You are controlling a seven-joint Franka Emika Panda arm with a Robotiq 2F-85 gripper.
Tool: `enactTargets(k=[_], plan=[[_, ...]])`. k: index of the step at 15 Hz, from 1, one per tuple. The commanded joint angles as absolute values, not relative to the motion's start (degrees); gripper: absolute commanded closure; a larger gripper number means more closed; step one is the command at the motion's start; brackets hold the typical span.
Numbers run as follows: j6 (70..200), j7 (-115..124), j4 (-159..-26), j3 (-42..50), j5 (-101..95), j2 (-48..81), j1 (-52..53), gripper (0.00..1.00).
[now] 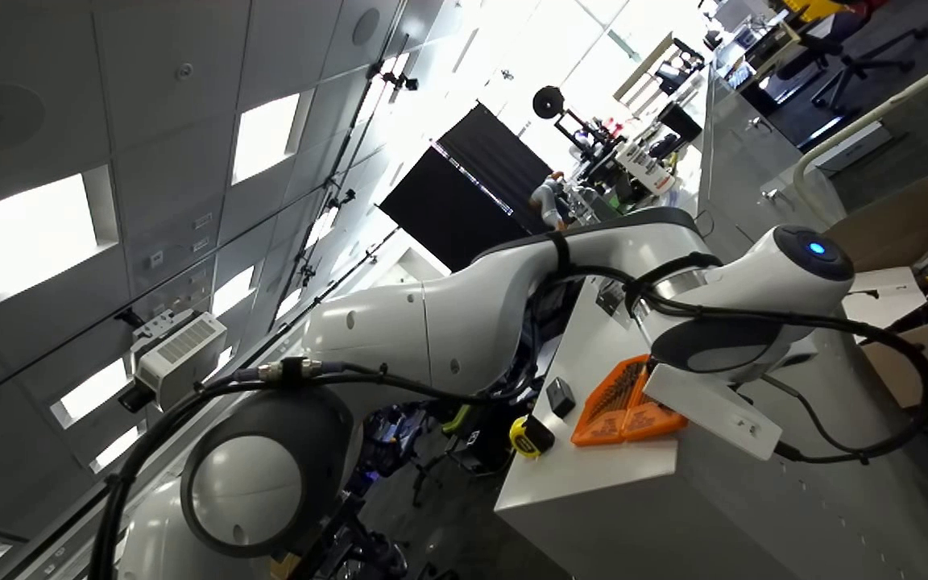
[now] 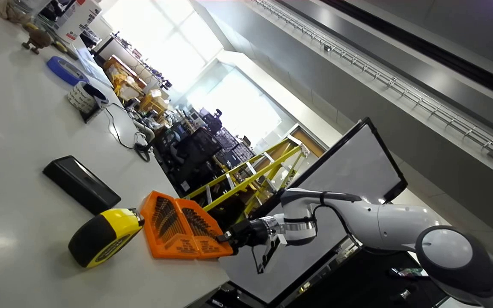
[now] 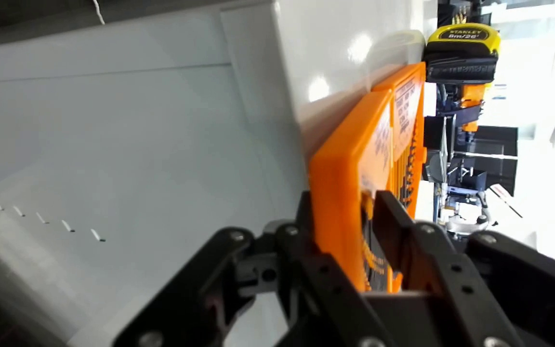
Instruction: Close the orange box
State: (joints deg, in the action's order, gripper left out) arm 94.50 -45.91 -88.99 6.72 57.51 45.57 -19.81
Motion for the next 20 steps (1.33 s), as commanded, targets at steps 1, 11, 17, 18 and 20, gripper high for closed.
enactTargets(k=[1, 11, 17, 18, 20], plan=[[92.4, -44.7, -87.9, 5.9, 57.4, 45.0, -21.2, 0.94], [104.5, -44.8, -96.9, 7.6, 53.8, 33.2, -16.8, 0.95], [117.5, -43.4, -105.4, 6.8, 47.6, 24.8, -12.4, 0.94], [120.1, -42.3, -106.4, 6.6, 46.5, 24.1, -11.6, 0.94], [125.8, -40.7, -109.4, 6.1, 44.2, 21.5, -10.0, 0.94]])
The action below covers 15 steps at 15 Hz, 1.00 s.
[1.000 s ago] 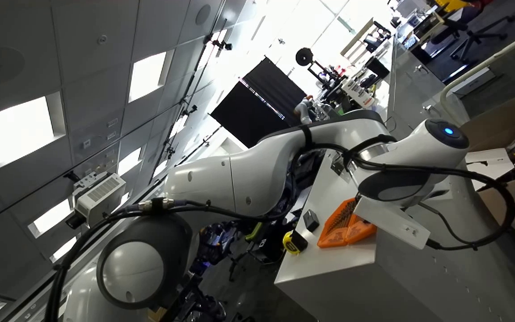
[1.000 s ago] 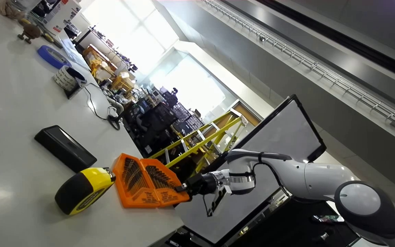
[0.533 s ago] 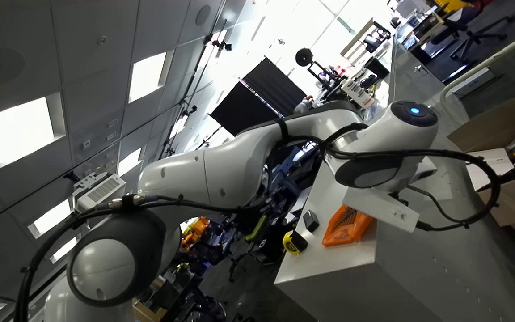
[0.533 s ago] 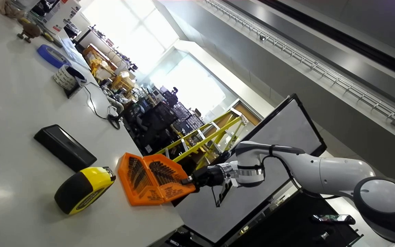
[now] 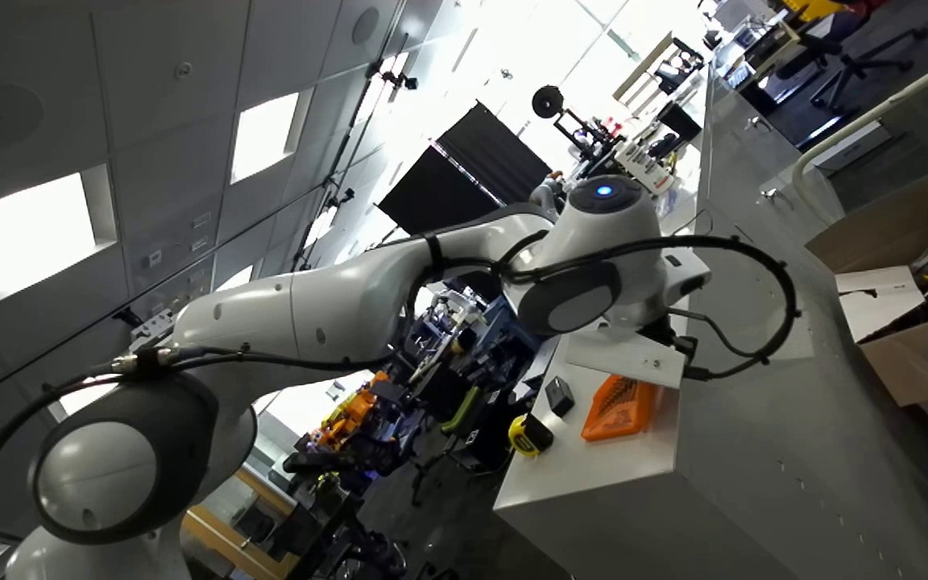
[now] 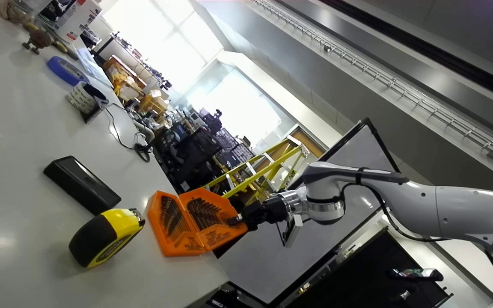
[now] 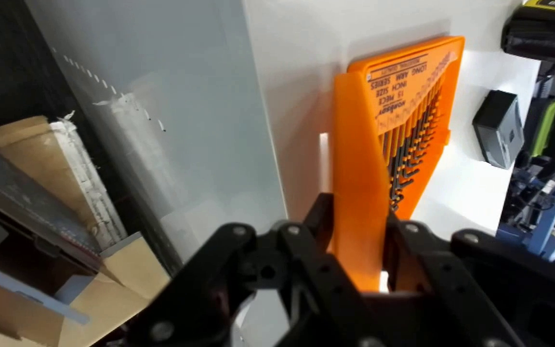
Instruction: Close the orange box
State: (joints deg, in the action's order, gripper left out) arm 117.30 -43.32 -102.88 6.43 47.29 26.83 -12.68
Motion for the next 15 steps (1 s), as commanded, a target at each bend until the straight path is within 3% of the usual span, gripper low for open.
enactTargets(k=[1, 6, 15], plan=[[129.3, -40.0, -111.4, 5.7, 43.1, 19.9, -9.0, 0.94], [144.4, -34.2, -118.7, 3.1, 36.2, 15.1, -5.5, 0.94], [153.4, -21.7, -126.0, -1.7, 21.1, 9.4, -5.6, 0.94]])
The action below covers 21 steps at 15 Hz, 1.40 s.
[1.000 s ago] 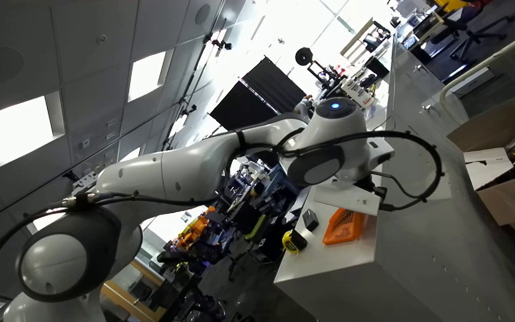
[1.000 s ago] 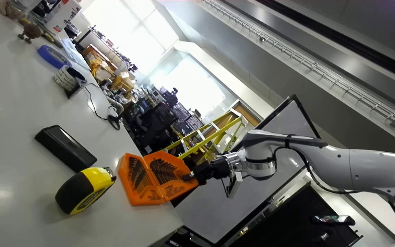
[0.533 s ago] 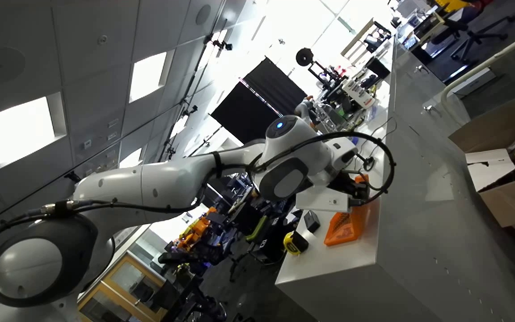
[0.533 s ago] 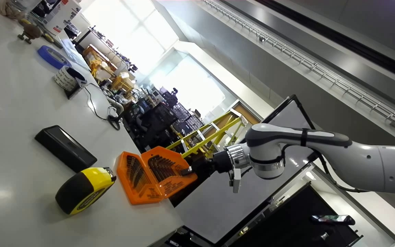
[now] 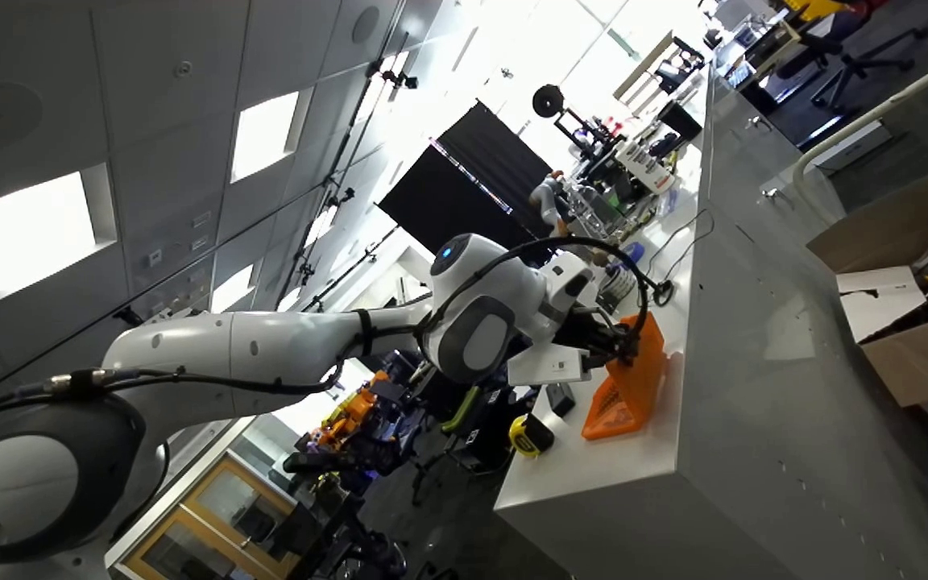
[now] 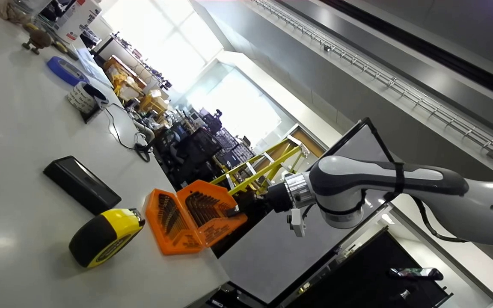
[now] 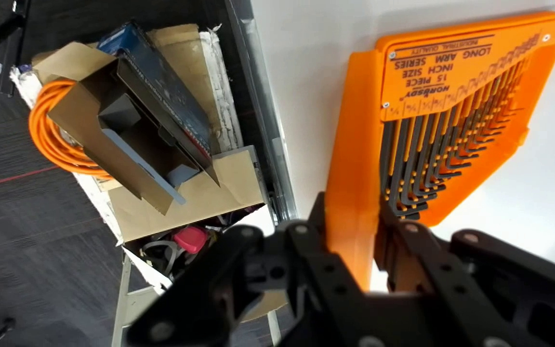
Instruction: Close the orange box
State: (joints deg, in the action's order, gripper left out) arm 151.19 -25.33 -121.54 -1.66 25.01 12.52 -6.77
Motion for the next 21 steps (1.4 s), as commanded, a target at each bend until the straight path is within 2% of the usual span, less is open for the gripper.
enactTargets(k=[1, 11, 21], plan=[[153.9, -20.8, -126.7, -1.8, 19.9, 8.9, -5.5, 0.94], [161.7, -9.5, -132.7, -2.0, 3.9, 5.4, -2.0, 0.94], [163.5, 17.8, -133.0, -0.4, -29.9, 6.5, 2.5, 0.94]])
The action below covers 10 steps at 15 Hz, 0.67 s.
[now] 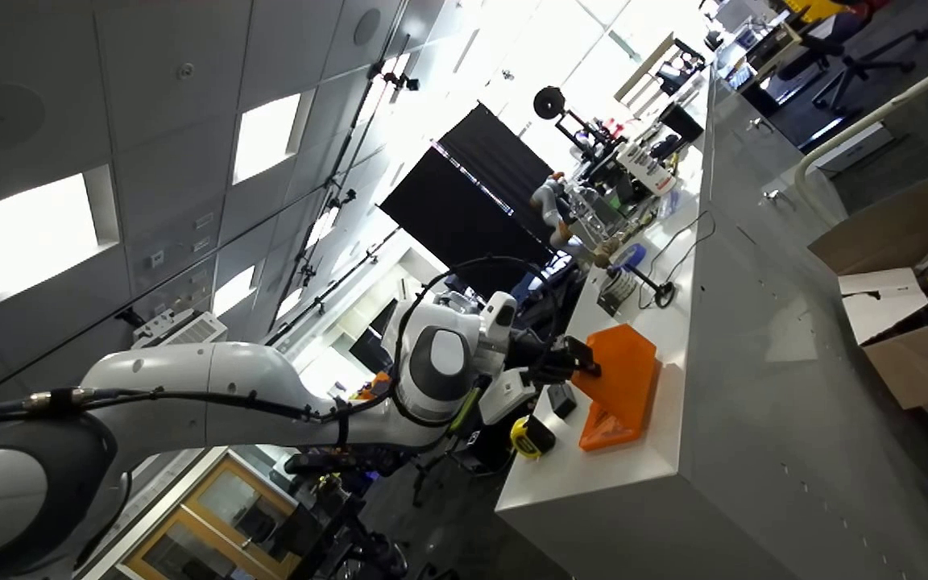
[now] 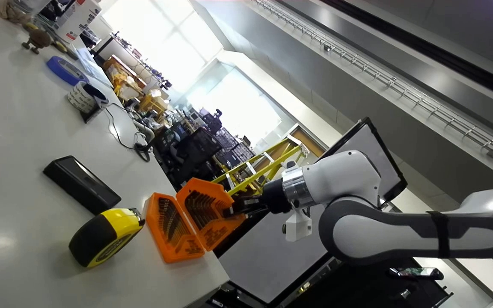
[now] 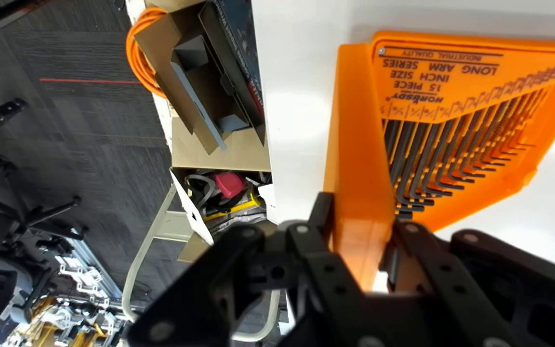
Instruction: Close the orange box
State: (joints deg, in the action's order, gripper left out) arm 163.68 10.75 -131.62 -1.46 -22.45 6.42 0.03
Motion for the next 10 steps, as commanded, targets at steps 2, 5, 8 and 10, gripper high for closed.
enactTargets(k=[2, 5, 8, 10], plan=[[162.6, 22.5, -132.5, -0.9, -35.0, 7.0, 3.1, 0.94], [161.9, 28.4, -132.6, -2.1, -41.7, 7.0, 3.2, 0.94], [161.3, 34.4, -131.9, -3.0, -48.3, 7.9, 3.2, 0.94], [160.7, 38.5, -131.6, -3.8, -52.8, 8.2, 3.2, 0.94]])
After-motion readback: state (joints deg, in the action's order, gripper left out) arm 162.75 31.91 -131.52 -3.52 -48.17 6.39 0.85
